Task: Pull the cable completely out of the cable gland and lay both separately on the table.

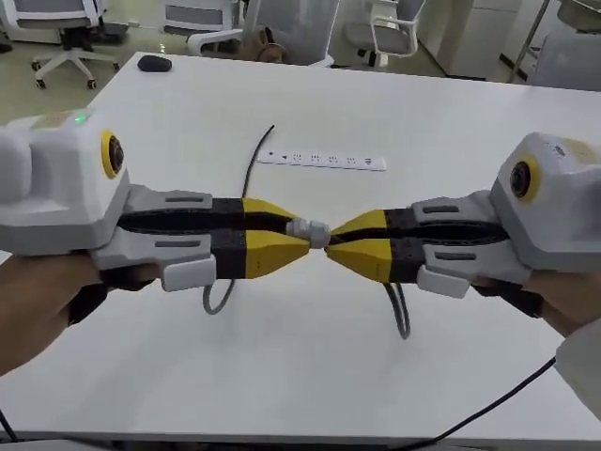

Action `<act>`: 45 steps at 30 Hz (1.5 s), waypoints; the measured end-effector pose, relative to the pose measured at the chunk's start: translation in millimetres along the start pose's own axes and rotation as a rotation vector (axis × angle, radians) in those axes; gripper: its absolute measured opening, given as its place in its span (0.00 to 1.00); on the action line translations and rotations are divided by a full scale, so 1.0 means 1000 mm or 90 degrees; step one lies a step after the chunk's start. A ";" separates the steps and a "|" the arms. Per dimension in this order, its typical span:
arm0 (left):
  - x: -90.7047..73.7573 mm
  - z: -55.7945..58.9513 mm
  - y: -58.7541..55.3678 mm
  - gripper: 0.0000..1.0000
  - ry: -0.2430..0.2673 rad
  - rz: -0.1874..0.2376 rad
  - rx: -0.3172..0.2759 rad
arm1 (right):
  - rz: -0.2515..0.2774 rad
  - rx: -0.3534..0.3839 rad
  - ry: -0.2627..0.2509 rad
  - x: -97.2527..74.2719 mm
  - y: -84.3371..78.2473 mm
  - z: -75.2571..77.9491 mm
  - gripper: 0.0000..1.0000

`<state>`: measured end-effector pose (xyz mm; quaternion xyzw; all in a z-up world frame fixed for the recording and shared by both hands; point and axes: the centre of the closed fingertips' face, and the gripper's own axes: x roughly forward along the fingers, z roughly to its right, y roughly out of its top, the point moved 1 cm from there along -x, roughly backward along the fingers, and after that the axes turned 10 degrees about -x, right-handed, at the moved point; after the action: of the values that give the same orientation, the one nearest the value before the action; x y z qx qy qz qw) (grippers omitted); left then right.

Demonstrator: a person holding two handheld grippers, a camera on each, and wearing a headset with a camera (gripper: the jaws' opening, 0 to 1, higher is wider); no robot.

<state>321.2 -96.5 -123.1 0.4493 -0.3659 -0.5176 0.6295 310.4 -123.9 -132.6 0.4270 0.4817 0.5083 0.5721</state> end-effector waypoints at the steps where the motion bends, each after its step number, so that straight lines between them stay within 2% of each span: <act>1: 0.000 0.000 0.001 0.17 0.005 0.006 0.006 | 0.006 -0.013 -0.005 -0.001 0.000 0.002 0.03; 3: 0.000 0.000 0.004 0.17 0.005 0.022 0.018 | 0.016 -0.020 -0.008 -0.001 0.002 0.002 0.03; 6: 0.003 0.001 0.008 0.25 -0.008 0.041 0.008 | 0.025 -0.022 -0.008 0.000 0.005 0.002 0.03; 9: 0.008 0.001 0.004 0.25 -0.014 0.030 0.017 | 0.033 -0.024 -0.005 0.001 0.008 0.002 0.03; 11: 0.010 0.001 0.003 0.25 -0.018 0.034 0.020 | 0.036 -0.021 -0.001 0.000 0.009 0.000 0.03; 15: 0.013 0.002 0.004 0.21 -0.035 0.048 -0.003 | 0.036 -0.011 0.002 0.001 0.010 -0.002 0.03; 17: 0.014 -0.002 -0.001 0.20 -0.023 0.035 -0.033 | 0.024 0.003 -0.007 0.000 0.005 -0.001 0.03; 19: 0.015 0.003 -0.003 0.17 -0.040 0.034 -0.034 | 0.027 0.048 0.009 0.000 0.002 -0.007 0.03; 20: 0.015 0.007 -0.007 0.17 -0.053 0.029 -0.040 | 0.034 0.031 0.028 -0.001 0.003 -0.010 0.03; 24: 0.014 0.008 -0.013 0.17 -0.038 0.038 -0.030 | 0.022 0.036 0.024 0.001 -0.002 -0.012 0.03; 26: 0.013 0.004 -0.016 0.17 -0.025 0.038 -0.044 | 0.012 0.038 0.022 0.003 -0.007 -0.012 0.03; 28: 0.010 0.005 -0.018 0.17 -0.030 0.042 -0.034 | 0.013 0.045 0.027 0.005 -0.008 -0.013 0.03; 29: 0.009 0.005 -0.019 0.17 -0.032 0.034 -0.014 | 0.011 0.046 0.027 0.006 -0.009 -0.013 0.03; 34: 0.004 -0.002 -0.020 0.17 -0.029 0.041 -0.029 | -0.007 0.038 0.028 0.010 -0.013 -0.010 0.03; 42: 0.002 -0.009 -0.022 0.17 -0.016 0.039 -0.041 | -0.021 0.066 0.024 0.000 -0.023 -0.004 0.03; 45: 0.001 -0.011 -0.024 0.17 -0.010 0.035 -0.036 | -0.028 0.057 0.016 -0.007 -0.029 -0.003 0.03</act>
<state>324.0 -97.3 -149.0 0.4170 -0.3686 -0.5138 0.6529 312.1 -133.8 -160.4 0.4350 0.5202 0.4788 0.5576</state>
